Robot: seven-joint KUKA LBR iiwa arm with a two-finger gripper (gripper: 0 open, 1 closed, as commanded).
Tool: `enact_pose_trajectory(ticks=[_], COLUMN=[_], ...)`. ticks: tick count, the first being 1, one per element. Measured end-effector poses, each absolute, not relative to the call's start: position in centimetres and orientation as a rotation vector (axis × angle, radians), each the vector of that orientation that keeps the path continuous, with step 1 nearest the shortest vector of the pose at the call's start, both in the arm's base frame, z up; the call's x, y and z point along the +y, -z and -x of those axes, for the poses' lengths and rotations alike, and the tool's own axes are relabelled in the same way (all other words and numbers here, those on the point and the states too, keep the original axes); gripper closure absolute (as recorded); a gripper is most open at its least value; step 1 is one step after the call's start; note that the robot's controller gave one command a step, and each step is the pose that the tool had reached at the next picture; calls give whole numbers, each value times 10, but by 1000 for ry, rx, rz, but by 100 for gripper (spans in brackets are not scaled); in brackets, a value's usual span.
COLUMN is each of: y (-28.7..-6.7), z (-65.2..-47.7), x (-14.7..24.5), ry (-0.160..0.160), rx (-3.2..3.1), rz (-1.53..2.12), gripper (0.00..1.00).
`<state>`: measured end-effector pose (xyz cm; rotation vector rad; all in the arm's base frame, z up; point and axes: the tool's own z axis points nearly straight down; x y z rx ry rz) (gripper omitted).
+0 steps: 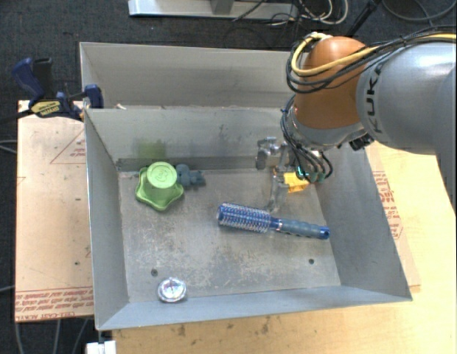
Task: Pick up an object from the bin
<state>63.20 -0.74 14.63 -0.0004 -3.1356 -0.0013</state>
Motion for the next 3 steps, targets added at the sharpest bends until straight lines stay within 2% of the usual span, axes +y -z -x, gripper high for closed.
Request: enact_pose_trajectory(ticks=[1, 2, 3], y=[-81, -85, -209], z=[-560, -565, -590], x=[-48, -45, -55], ry=[0, 1, -2], rx=[-3130, -3141, -3152], rz=[-13, -20, -56], gripper=[0, 100, 100])
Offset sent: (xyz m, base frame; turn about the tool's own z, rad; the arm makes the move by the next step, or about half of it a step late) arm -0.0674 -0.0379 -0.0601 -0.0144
